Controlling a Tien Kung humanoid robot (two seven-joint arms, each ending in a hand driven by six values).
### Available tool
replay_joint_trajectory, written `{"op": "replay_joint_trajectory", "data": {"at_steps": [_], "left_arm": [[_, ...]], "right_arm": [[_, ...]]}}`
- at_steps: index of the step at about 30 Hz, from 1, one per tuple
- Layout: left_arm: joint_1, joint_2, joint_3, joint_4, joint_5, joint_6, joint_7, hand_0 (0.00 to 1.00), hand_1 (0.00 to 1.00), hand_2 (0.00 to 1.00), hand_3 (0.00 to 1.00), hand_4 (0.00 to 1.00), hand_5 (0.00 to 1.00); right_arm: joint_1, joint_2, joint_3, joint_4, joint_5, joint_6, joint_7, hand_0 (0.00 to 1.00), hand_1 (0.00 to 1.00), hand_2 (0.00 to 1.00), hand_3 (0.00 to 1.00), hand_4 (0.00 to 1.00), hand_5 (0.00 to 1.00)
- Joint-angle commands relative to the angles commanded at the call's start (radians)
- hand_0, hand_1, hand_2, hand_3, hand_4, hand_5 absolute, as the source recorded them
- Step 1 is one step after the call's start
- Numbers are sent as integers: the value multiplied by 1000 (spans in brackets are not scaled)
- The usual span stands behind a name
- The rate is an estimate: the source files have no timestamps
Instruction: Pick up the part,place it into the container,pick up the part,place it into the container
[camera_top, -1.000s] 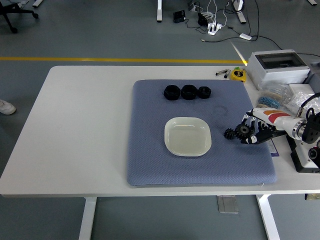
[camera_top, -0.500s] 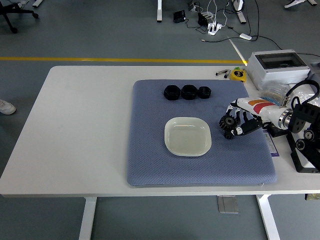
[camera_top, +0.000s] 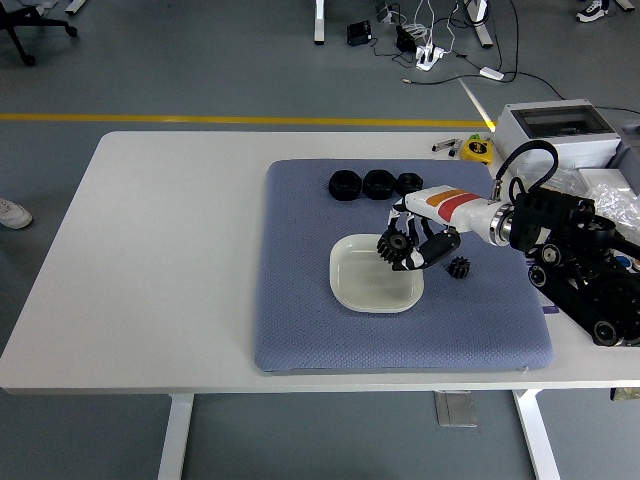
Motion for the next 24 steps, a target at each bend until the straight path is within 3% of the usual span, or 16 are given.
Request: {"op": "replay_joint_trajectory", "data": {"at_steps": [2,3,8,9,14,15,20,21,24], "left_arm": [[-1,1,1,-1,1,-1,1,763,791,806,725,761,693],[-1,1,0,-1,2,-1,1,763,792,806,724,760,693],[-2,1,-1,-1,5,-1,2,763,792,806,724,760,693],[-2,1,-1,-1,5,-1,2,763,793,809,724,759,693],[-2,0,-1,-2,6,-1,3,763,793,809,724,759,693],[-2,0,0,-2,6,-1,3,763,792,809,724,758,694],[-1,0,-1,-2,7,-1,4,763,792,809,724,758,694],[0,0,-2,-2,7,-1,4,763,792,809,723,758,693],[0,-1,-3,-2,9,-1,5,763,792,809,723,758,693]], "right_arm": [[8,17,-15,-13,-1,1,1,31,245,396,486,789,382],[13,27,-24,-22,0,-1,-1,114,334,453,497,809,376],[27,62,-72,-58,2,0,-3,114,334,453,497,809,376],[29,68,-80,-65,-1,-1,-4,422,585,662,821,998,451],[31,82,-107,-90,-29,-49,10,422,585,662,821,998,451],[30,83,-107,-95,-39,-59,12,713,758,854,998,998,443],[26,74,-92,-95,-82,-90,25,713,758,854,998,998,443],[25,71,-88,-93,-86,-93,26,764,811,921,998,998,437],[20,62,-64,-80,-86,-96,29,764,811,921,998,998,437]]}}
